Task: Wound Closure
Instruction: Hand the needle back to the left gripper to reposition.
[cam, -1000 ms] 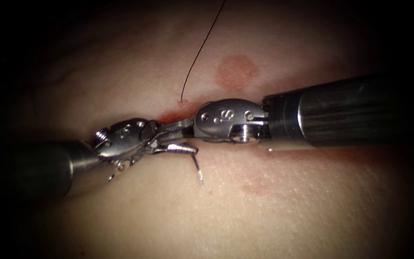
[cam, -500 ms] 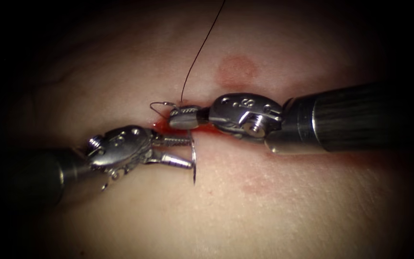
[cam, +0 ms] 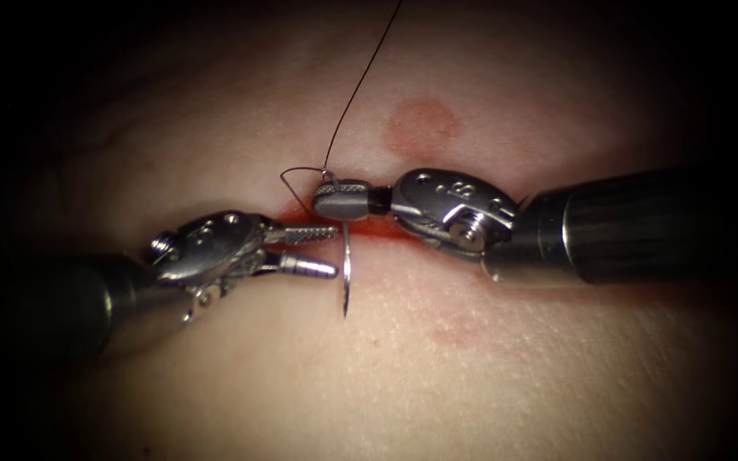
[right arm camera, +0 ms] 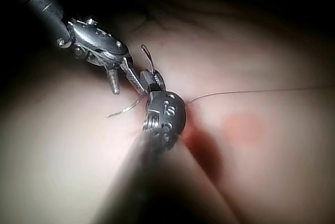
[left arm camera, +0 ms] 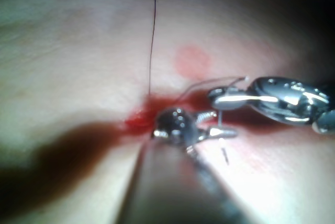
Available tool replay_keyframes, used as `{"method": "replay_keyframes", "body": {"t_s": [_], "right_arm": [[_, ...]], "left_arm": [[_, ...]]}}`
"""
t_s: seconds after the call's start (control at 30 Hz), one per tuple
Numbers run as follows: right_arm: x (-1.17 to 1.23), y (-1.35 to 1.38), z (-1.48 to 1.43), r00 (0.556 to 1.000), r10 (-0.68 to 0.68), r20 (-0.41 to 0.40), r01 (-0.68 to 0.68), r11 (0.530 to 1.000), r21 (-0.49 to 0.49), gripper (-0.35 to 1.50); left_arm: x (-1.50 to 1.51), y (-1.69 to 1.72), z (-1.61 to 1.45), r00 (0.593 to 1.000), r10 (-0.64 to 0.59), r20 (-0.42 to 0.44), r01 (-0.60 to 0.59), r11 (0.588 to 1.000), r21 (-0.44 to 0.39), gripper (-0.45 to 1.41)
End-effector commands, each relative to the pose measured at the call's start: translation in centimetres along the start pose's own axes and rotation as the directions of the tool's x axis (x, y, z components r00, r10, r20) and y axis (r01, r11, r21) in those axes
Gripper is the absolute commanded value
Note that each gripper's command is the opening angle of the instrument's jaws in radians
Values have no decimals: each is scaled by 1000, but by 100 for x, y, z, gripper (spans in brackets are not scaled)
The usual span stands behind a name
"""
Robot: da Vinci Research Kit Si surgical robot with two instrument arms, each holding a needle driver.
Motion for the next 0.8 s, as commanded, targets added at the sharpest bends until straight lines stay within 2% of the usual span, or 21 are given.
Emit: {"method": "replay_keyframes", "body": {"t_s": [0.03,0.1,0.43,0.8], "right_arm": [[-9,-1,6,1000,-7,-4,7,1000,2,-35],[-11,0,6,1000,-19,-19,19,1000,-1,-35],[-6,6,4,993,-100,-57,99,995,-15,-35],[-7,9,8,987,-136,-87,134,990,-36,-35]], "left_arm": [[-5,-8,4,1000,-15,-23,15,1000,-7,32],[-6,-11,4,998,-42,-54,41,999,-13,31],[-14,-11,8,994,-95,-61,91,993,-72,29],[-13,-13,14,990,-129,-64,124,990,-75,29]]}}
